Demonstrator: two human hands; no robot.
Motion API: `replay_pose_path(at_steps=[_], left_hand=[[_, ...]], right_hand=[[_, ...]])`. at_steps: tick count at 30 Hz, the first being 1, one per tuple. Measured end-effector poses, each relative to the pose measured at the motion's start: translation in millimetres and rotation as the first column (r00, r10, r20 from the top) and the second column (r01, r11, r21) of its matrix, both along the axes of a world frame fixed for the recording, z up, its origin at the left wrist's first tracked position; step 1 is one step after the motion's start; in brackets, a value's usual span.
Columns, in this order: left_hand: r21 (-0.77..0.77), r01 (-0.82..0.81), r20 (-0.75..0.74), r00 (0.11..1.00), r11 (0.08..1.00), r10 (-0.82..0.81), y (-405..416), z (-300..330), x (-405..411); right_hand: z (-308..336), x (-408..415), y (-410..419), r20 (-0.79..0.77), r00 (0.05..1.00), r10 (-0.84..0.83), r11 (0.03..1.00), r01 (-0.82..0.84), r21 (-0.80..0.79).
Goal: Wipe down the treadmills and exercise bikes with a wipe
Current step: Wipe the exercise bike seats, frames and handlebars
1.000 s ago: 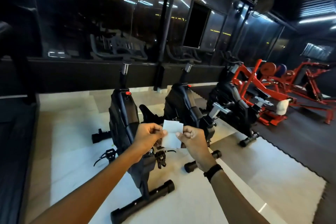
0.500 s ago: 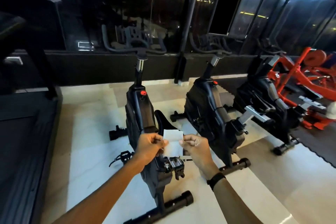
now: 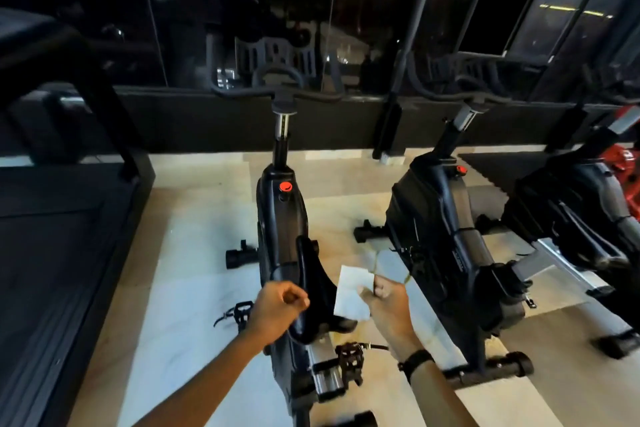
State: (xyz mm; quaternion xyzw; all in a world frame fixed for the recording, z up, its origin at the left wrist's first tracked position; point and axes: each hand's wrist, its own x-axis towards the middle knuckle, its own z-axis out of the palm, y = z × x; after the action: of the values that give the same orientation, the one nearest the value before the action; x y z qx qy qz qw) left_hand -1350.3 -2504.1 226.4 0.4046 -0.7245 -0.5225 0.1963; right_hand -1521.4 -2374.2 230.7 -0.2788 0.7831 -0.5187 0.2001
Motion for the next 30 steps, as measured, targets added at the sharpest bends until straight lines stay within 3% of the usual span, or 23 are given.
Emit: replay_pose_path(at_steps=[2,4,6,8,10,15,19,21,25,27,30], left_hand=[[-0.067,-0.053,0.051,0.997,0.996,0.057,-11.0,-13.8,-7.7],[-0.084,-0.082,0.093,0.992,0.993,0.09,-16.9,-28.4,-13.2],[-0.09,-0.055,0.176,0.982,0.994,0.07,-19.0,-40.8,-11.4],[-0.074,-0.023,0.244,0.969,0.997,0.041,-24.0,-54.6,-9.6],[-0.08,0.031,0.293,0.956,0.996,-0.006,-24.7,-65.9,-8.9],[-0.108,0.067,0.344,0.939,0.992,-0.025,-17.6,-77.3,-4.6],[-0.134,0.075,0.361,0.933,0.988,-0.021,-15.4,-74.6,-3.1],[-0.134,0.09,0.353,0.935,0.987,-0.037,-17.5,-72.6,-3.6],[-0.086,0.108,0.35,0.934,0.99,-0.071,-27.3,-74.3,-2.1],[-0.083,0.097,0.34,0.938,0.992,-0.063,-28.0,-74.2,-2.0],[-0.105,0.087,0.354,0.934,0.991,-0.045,-28.3,-72.0,-4.8]], right_hand=[[-8.2,-19.8,-11.0,-0.265,0.964,0.022,0.995,0.005,0.1],[-15.3,-20.5,-22.7,-0.436,0.893,0.109,0.979,-0.021,0.202],[-32.5,-4.5,-29.9,-0.525,0.808,0.267,0.954,-0.143,0.264],[-67.2,19.3,-29.4,-0.583,0.652,0.485,0.871,-0.296,0.393],[-96.1,35.9,-16.3,-0.607,0.56,0.564,0.823,-0.315,0.474],[-113.8,39.6,12.2,-0.686,0.508,0.521,0.85,-0.236,0.471],[-106.3,41.1,-36.2,-0.608,0.603,0.517,0.828,-0.171,0.534],[-102.1,46.3,-47.1,-0.595,0.593,0.542,0.811,-0.182,0.556],[-87.6,44.8,-11.7,-0.69,0.372,0.621,0.784,-0.306,0.541],[-79.5,37.4,5.7,-0.749,0.312,0.585,0.803,-0.352,0.481],[-77.9,25.2,-11.3,-0.713,0.462,0.527,0.849,-0.325,0.417]])
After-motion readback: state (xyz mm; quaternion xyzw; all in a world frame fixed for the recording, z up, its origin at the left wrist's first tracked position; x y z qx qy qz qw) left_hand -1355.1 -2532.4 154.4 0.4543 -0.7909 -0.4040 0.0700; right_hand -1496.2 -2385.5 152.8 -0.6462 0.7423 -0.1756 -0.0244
